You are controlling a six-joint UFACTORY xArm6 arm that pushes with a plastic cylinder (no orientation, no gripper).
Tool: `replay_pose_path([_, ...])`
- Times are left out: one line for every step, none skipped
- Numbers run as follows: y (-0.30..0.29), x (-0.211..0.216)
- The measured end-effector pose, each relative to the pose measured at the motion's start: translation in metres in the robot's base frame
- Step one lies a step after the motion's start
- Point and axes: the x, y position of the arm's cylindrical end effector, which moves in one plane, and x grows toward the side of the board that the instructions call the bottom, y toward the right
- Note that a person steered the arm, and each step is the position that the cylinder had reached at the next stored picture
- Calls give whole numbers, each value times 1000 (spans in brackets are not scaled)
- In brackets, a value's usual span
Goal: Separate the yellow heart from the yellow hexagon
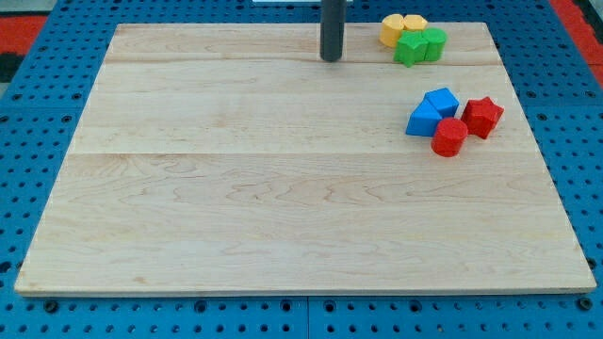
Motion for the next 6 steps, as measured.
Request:
replay_pose_path([56, 42])
replay_pose_path([153, 46])
replay_pose_path([210, 26])
replay_pose_path([232, -19])
replay_pose_path([221, -95])
replay_pose_path([188, -95])
